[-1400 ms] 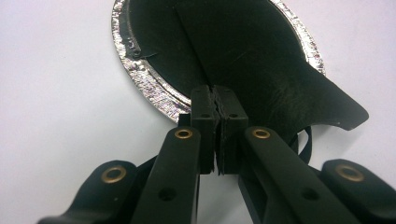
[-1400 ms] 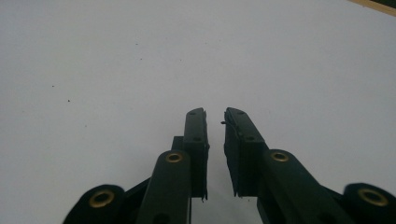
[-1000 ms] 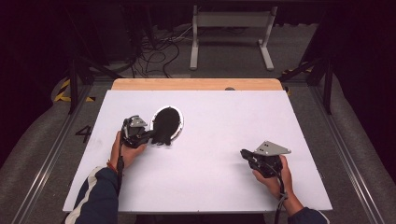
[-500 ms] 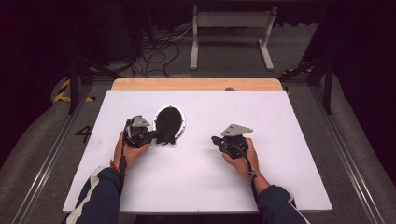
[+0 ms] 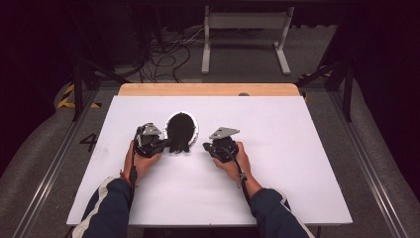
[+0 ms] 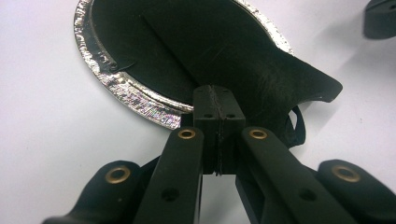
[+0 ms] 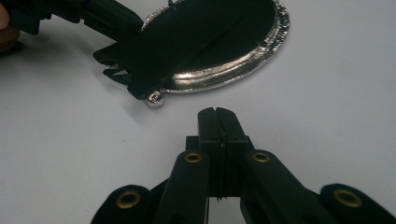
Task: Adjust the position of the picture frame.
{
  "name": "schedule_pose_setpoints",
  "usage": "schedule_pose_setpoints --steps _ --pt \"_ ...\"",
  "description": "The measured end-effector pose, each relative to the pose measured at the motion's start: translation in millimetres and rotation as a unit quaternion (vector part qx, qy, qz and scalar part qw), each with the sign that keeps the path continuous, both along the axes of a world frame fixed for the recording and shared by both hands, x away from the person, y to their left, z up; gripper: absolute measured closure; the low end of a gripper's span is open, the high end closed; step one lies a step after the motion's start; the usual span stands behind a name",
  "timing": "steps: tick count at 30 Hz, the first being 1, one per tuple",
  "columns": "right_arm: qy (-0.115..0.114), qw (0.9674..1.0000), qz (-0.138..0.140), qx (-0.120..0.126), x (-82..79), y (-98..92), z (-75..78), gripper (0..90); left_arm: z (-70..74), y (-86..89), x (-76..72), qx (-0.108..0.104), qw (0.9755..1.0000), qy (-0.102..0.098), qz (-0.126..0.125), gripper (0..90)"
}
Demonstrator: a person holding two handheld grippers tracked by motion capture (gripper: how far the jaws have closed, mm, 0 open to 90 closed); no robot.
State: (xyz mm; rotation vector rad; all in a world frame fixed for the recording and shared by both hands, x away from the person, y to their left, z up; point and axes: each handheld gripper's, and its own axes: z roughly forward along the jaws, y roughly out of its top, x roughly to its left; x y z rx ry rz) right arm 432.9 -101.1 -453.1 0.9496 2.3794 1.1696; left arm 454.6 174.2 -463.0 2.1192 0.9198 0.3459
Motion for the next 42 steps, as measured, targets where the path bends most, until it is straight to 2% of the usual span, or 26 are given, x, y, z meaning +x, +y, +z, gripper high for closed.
schedule_pose_setpoints --steps 2,5,7,8,9,13,16,19,21,28,30,32,36,38,42 --pt "0.006 1.0000 0.003 -0.002 4.4 14.2 -2.8 90.0 -0.6 -1.0 -0.6 -0.007 1.0000 0.004 0.005 89.7" --pt "0.006 0.9999 0.002 -0.011 7.0 21.5 -4.0 90.0 -0.9 -2.0 -0.3 -0.008 1.0000 0.003 0.004 89.7" --pt "0.013 0.9998 0.001 -0.012 10.4 27.0 -5.8 90.0 -1.6 -2.2 0.5 -0.019 0.9998 0.011 0.002 89.8" --pt "0.016 0.9997 -0.001 -0.016 12.0 29.8 -7.1 90.0 -1.9 -1.9 1.2 -0.020 0.9998 0.008 0.004 89.8" --pt "0.020 0.9997 -0.001 -0.017 13.6 31.9 -8.5 90.0 -2.5 -2.5 1.4 -0.031 0.9994 0.017 0.004 89.8" --pt "0.026 0.9996 -0.001 -0.012 16.6 36.6 -9.6 90.0 -2.4 -3.3 3.5 -0.033 0.9993 0.020 -0.002 89.8" --pt "0.039 0.9992 -0.002 -0.001 17.2 34.2 -9.6 90.0 -2.7 -4.6 3.0 -0.039 0.9990 0.023 0.001 90.0" --pt "0.053 0.9986 0.002 0.007 17.4 30.7 -9.4 90.0 -2.0 -8.9 1.1 -0.028 0.9994 0.018 0.002 90.0" --pt "0.053 0.9986 0.004 0.006 17.4 29.9 -9.1 90.0 -1.4 -10.7 0.9 -0.022 0.9997 0.013 -0.001 90.0" --pt "0.059 0.9982 0.006 0.011 9.9 14.8 -8.9 90.0 -1.8 -22.2 -2.4 -0.028 0.9992 0.016 -0.023 90.0" --pt "0.063 0.9979 0.006 0.015 6.4 7.4 -9.0 90.0 -2.2 -28.1 -5.0 -0.033 0.9987 0.019 -0.034 90.0" --pt "0.069 0.9975 0.005 0.019 3.4 -0.5 -8.8 90.0 -1.8 -33.3 -7.0 -0.027 0.9986 0.014 -0.045 90.0" --pt "0.062 0.9979 -0.001 0.018 -8.0 -14.4 -9.0 90.0 -0.8 -46.1 -14.1 -0.023 0.9975 0.017 -0.065 90.0" --pt "0.062 0.9979 -0.001 0.016 -12.8 -20.3 -8.6 90.0 -1.1 -53.3 -18.8 -0.028 0.9968 0.020 -0.073 90.0" --pt "0.062 0.9979 0.000 0.017 -22.7 -35.5 -8.4 90.0 0.5 -65.2 -27.2 -0.018 0.9951 0.018 -0.096 90.0"
